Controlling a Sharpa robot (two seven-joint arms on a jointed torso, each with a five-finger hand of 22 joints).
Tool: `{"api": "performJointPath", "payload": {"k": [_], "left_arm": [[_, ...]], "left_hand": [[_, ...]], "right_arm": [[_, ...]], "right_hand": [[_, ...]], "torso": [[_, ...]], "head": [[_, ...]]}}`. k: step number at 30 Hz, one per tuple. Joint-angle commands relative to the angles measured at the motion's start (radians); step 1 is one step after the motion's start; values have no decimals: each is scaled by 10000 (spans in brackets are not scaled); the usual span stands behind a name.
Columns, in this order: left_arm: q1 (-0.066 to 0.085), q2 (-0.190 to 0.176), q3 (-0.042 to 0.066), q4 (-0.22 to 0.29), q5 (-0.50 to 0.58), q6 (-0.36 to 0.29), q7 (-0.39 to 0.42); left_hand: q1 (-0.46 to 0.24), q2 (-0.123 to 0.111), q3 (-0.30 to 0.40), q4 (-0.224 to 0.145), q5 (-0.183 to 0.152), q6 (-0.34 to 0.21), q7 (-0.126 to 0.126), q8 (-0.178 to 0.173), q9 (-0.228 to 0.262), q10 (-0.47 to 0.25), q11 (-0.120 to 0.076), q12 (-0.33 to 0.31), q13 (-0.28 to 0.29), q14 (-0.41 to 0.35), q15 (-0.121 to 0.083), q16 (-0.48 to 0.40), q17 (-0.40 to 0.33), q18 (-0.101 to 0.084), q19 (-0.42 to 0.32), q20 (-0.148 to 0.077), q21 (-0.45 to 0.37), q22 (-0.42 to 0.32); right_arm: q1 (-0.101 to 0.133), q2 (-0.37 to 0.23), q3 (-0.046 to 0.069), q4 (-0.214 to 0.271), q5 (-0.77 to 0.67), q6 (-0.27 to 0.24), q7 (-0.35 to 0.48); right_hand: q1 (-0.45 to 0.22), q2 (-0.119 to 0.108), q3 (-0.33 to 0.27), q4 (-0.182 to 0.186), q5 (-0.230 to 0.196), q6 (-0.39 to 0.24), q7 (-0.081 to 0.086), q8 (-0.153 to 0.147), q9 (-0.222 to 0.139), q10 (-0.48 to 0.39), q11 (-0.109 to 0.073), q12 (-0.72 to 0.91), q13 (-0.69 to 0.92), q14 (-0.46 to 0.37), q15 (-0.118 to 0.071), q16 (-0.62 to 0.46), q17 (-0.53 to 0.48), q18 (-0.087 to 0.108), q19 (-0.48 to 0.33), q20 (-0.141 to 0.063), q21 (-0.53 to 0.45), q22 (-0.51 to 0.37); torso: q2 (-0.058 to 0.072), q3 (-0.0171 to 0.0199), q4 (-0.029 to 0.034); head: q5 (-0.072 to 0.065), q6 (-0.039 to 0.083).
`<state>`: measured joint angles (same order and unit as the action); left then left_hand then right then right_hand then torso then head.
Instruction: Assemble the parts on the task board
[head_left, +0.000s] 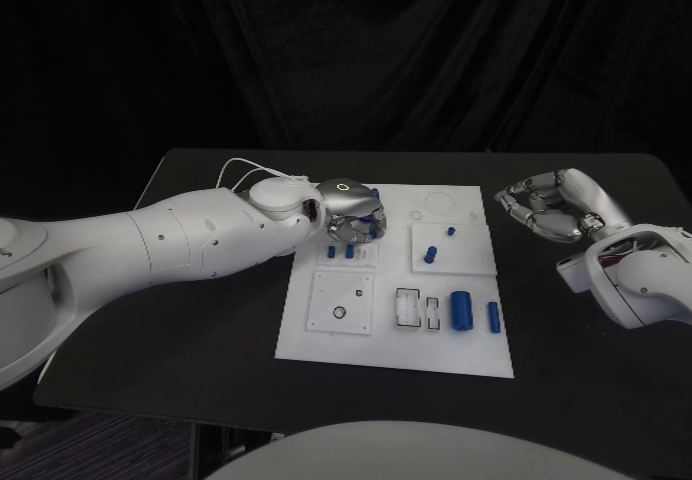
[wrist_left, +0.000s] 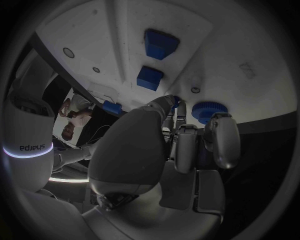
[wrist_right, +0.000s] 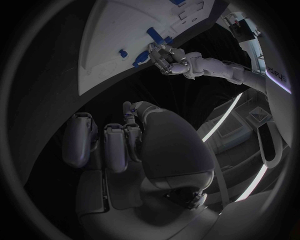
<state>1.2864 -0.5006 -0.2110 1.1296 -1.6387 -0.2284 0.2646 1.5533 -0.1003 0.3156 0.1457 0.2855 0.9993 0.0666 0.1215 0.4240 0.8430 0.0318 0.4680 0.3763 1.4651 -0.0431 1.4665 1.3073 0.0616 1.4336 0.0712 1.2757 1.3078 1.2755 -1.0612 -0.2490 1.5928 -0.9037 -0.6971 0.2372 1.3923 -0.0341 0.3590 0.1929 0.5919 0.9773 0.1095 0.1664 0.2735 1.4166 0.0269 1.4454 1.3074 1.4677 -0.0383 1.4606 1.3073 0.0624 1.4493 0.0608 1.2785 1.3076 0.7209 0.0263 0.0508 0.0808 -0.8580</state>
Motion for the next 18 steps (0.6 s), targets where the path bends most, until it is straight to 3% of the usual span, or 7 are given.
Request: {"api": "performJointPath", "payload": {"k": [1, 12, 16, 18], "left_arm": [[-29, -6, 6, 28, -54, -312, 139], [-6, -454, 7, 504, -54, -1112, 159], [146, -777, 9, 916, -53, -1427, 139], [294, -952, 10, 1161, -53, -1442, 86]], "left_hand": [[-10, 157, 22, -149, -2, 181, 82, 120, 90, 252, -47, 211, 107, 189, -101, 78, 434, 66, 22, -120, 77, 1650], [-37, 165, 75, -427, 30, 252, 170, 70, 104, 702, -43, 554, 271, 217, -118, 110, 429, 22, 124, -160, 236, 1736], [-42, 150, 76, -441, 18, 260, 168, 68, 104, 717, -45, 561, 274, 214, -116, 105, 415, 21, 127, -160, 239, 1739], [-54, 124, 78, -457, 0, 248, 166, 52, 98, 728, -44, 560, 273, 207, -113, 95, 388, 16, 137, -161, 258, 1748]], "right_arm": [[-23, -16, 8, 22, 9, 0, -69], [-23, -80, 8, 51, 9, 17, -103], [-22, -101, 8, 56, 16, 20, -123], [-22, -113, 8, 57, 25, 21, -132]], "right_hand": [[21, 42, -13, -73, 37, -6, -21, 64, 16, 55, -26, 35, 729, 678, -74, -19, 1213, 45, 50, 9, 38, 1605], [21, 42, -13, -73, 37, -6, -21, 64, 16, 55, -26, 35, 729, 678, -74, -19, 1213, 45, 50, 9, 38, 1605], [14, 34, -12, -82, 38, -13, -19, 64, 16, 53, -26, 33, 724, 679, -76, -20, 1211, 46, 51, 8, 35, 1605], [14, 34, -12, -82, 38, -13, -19, 64, 16, 53, -26, 33, 724, 679, -76, -20, 1211, 46, 51, 8, 35, 1605]], "torso": [[7, 2, 17], [8, 1, -2], [3, 2, -3], [5, 5, 2]], "head": [[-28, -23], [-121, -62], [-120, -73], [-130, -86]]}}
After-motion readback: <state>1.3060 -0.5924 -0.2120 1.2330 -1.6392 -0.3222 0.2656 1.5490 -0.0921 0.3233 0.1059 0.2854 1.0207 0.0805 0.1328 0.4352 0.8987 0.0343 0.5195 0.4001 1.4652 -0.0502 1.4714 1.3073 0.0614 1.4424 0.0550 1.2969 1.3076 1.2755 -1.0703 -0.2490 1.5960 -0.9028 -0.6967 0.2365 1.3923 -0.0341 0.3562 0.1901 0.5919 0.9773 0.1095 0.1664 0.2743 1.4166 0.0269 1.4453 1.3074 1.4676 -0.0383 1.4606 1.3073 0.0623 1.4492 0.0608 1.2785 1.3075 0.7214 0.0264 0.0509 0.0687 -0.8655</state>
